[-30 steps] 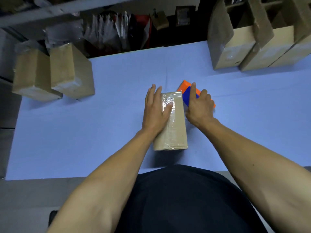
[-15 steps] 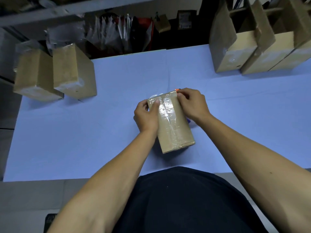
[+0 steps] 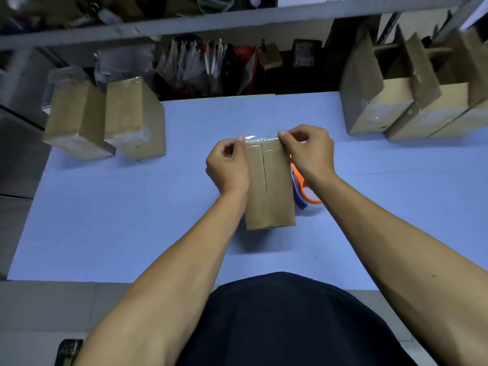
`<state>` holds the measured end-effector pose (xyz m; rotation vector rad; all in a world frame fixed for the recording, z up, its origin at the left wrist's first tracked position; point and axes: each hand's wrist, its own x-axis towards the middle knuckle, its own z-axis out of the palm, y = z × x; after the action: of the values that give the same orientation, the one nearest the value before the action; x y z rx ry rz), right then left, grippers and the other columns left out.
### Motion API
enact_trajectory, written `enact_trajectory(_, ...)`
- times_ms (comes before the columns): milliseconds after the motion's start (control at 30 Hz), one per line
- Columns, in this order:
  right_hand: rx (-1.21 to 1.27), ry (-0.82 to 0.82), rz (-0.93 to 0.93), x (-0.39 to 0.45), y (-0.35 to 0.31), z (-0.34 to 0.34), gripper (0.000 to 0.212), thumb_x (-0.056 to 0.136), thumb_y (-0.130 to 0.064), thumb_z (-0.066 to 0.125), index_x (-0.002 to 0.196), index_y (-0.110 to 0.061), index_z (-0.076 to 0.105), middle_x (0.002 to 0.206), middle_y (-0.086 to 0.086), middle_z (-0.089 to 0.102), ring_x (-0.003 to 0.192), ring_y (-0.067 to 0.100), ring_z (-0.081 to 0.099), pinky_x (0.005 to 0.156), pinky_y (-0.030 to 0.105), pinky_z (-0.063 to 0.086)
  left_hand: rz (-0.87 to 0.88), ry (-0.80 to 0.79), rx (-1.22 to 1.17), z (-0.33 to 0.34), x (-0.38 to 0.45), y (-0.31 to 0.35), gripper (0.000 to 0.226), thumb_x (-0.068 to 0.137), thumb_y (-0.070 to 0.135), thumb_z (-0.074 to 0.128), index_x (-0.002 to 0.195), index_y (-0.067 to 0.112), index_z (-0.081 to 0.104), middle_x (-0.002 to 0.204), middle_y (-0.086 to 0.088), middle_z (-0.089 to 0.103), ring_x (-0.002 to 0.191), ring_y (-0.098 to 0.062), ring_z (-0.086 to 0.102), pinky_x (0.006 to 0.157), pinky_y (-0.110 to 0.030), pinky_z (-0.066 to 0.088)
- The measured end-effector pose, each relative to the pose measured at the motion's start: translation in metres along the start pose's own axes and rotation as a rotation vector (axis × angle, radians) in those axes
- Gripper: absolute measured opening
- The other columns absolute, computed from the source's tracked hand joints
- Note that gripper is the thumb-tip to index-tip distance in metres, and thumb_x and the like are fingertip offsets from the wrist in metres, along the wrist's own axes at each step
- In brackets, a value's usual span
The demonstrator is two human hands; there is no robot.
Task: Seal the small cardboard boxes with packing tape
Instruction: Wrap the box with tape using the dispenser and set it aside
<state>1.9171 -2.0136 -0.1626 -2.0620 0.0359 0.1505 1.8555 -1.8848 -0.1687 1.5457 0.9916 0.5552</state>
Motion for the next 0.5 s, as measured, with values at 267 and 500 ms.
enact_trajectory(267,0.108,0.147,-0.041,0.002,-0.016,0.009,0.019,0.089,-0.031,0.066,0.077,-0.017,0.068,0.084,-0.008,0.07,0.073,-0.004,0.059,0.079,0.027,0.051,0.149,0.012,-0.042,0.006,0.005,0.02,0.019,0.092,0.014,0.064,0.074,0.016,0.059,0.086,0.005,0.071,0.087,-0.005,0.066,0.071,-0.012,0.049)
enact_trajectory(500,0.16,0.173,0.006,-0.018,-0.005,0.03,0.018,0.08,-0.026,0.068,0.065,-0.021,0.06,0.075,-0.002,0.066,0.071,0.01,0.06,0.071,0.03,0.05,0.16,0.054,0.029,-0.004,0.006,-0.005,0.016,0.091,0.008,0.059,0.077,0.012,0.052,0.097,-0.002,0.069,0.088,-0.009,0.064,0.067,-0.007,0.046)
